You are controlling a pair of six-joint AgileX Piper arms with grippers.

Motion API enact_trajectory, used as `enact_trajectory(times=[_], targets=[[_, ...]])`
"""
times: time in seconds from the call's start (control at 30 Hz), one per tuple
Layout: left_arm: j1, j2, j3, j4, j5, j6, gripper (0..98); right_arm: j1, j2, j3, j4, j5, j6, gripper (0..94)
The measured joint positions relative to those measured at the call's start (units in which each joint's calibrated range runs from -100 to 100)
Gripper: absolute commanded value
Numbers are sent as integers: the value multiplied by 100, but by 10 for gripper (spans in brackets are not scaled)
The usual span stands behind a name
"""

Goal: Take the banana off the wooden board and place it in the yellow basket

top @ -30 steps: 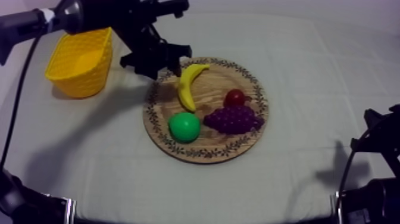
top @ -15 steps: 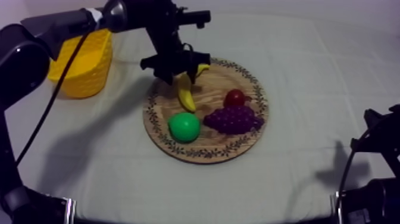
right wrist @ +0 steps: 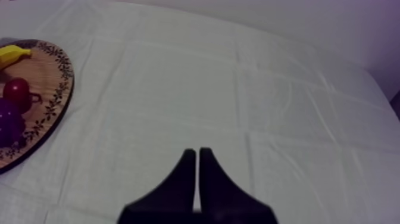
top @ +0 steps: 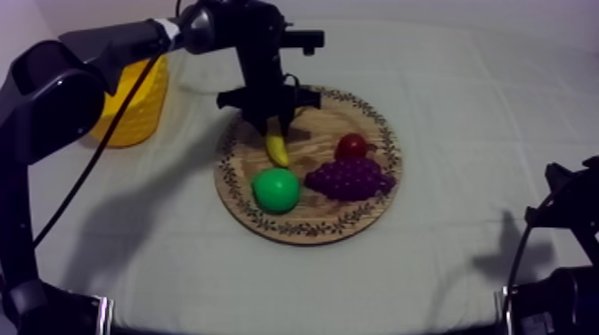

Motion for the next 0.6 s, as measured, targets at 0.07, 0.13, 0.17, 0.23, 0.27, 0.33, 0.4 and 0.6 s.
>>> enact_trajectory(times=[0.07,0.13,0.17,0.23,0.27,0.33,0.4,0.6], targets=[[12,23,-28,-14,19,-25,275,0,0,0,0,0,0,3],[31,49,-65,-38,57,-34,266,0,0,0,0,0,0,3],[36,57,-76,-42,65,-34,262,0,0,0,0,0,0,3],[44,57,-99,-54,94,-17,255,0,0,0,0,0,0,3],[44,51,-99,-59,94,-6,249,0,0,0,0,0,0,3],[48,-12,-62,-80,118,36,239,0,0,0,0,0,0,3],[56,-115,-15,-123,136,68,234,0,0,0,0,0,0,3],[-20,-683,230,-330,268,65,243,0,0,0,0,0,0,3]])
